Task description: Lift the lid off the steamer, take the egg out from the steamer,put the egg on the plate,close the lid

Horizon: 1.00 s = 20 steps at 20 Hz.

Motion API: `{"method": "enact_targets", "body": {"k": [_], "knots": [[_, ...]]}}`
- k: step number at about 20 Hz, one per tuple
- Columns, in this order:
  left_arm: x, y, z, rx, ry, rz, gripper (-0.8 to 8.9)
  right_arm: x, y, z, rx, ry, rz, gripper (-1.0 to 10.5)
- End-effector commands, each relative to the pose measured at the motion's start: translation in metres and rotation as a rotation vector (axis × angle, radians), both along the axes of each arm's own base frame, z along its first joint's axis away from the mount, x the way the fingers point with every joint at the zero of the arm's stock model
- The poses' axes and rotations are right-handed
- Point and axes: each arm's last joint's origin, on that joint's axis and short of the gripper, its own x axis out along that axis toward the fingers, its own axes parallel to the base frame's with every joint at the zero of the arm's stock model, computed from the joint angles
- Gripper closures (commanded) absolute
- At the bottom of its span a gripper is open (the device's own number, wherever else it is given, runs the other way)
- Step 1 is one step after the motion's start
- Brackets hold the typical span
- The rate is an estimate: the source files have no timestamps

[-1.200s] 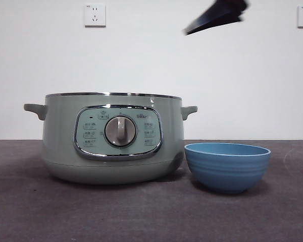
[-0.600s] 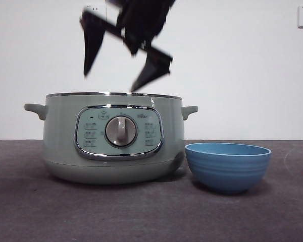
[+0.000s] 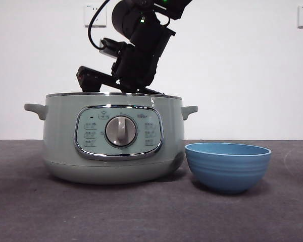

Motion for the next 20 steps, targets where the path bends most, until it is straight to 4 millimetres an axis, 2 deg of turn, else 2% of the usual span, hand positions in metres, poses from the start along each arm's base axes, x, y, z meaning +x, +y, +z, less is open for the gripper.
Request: {"method": "enact_targets", "body": {"k": [1,3,8,9,10,16,20], "knots": [[-0.005,0.002,0.008,-0.035,-0.066,-0.004,8.22,0.001,0.002,-0.007,-0.012,0.008,0.002,3.9],[-0.005,0.002,0.008,-0.035,-0.065,-0.004,8.22,0.001,0.003,-0.010,-0.017,0.013,0.002,4.7],[-0.005,0.002,0.008,-0.035,-0.065,-0.004,8.22,0.003,0.004,-0.020,-0.033,0.037,-0.005,4.9],[-0.005,0.002,0.008,-0.035,-0.065,-0.004,8.22,0.003,0.004,-0.021,-0.033,0.038,-0.006,5.7],[-0.005,0.002,0.008,-0.035,-0.065,-0.004,8.22,0.003,0.004,-0.021,-0.034,0.039,-0.007,6.1],[-0.005,0.002,0.005,-0.025,-0.045,-0.004,8.22,0.004,0.003,-0.021,-0.045,0.029,-0.031,6.7],[-0.005,0.002,0.005,-0.021,-0.038,-0.004,8.22,0.004,0.003,-0.021,-0.045,0.028,-0.030,8.5]]}}
